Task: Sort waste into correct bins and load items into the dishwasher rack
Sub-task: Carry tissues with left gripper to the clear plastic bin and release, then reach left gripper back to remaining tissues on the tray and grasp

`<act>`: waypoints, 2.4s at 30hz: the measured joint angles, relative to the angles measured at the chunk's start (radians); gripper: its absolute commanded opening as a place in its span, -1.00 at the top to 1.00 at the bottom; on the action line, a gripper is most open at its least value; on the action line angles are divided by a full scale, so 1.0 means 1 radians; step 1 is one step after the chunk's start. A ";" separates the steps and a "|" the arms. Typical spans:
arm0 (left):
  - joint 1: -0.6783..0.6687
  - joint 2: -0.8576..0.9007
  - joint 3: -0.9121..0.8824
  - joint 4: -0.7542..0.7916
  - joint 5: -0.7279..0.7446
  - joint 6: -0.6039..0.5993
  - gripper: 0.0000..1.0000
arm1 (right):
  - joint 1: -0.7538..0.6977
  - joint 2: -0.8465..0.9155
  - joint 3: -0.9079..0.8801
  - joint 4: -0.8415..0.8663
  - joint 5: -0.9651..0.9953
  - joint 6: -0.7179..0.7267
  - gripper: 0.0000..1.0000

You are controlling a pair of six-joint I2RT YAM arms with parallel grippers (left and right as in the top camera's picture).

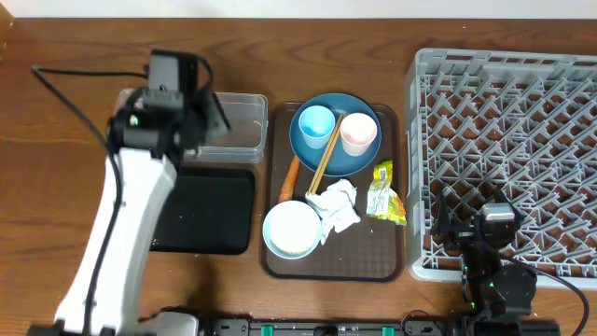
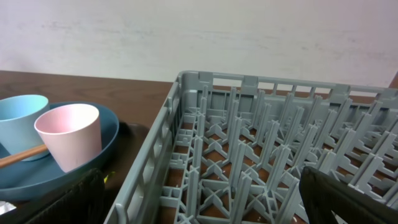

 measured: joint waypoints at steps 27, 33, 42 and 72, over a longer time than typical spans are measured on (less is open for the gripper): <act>-0.660 0.273 -0.019 -0.012 -0.014 0.034 -0.33 | 0.000 0.000 0.000 0.000 0.000 0.000 -0.99; -0.660 0.352 -0.019 0.023 -0.017 0.054 -0.41 | 0.000 0.000 0.000 0.000 0.000 0.000 -0.98; -0.660 0.440 -0.019 0.084 -0.025 0.071 -0.53 | 0.000 0.000 0.000 0.000 0.000 0.000 -0.99; -0.661 0.537 -0.056 0.163 -0.025 0.069 -0.35 | 0.000 0.000 0.000 0.000 0.000 0.000 -0.98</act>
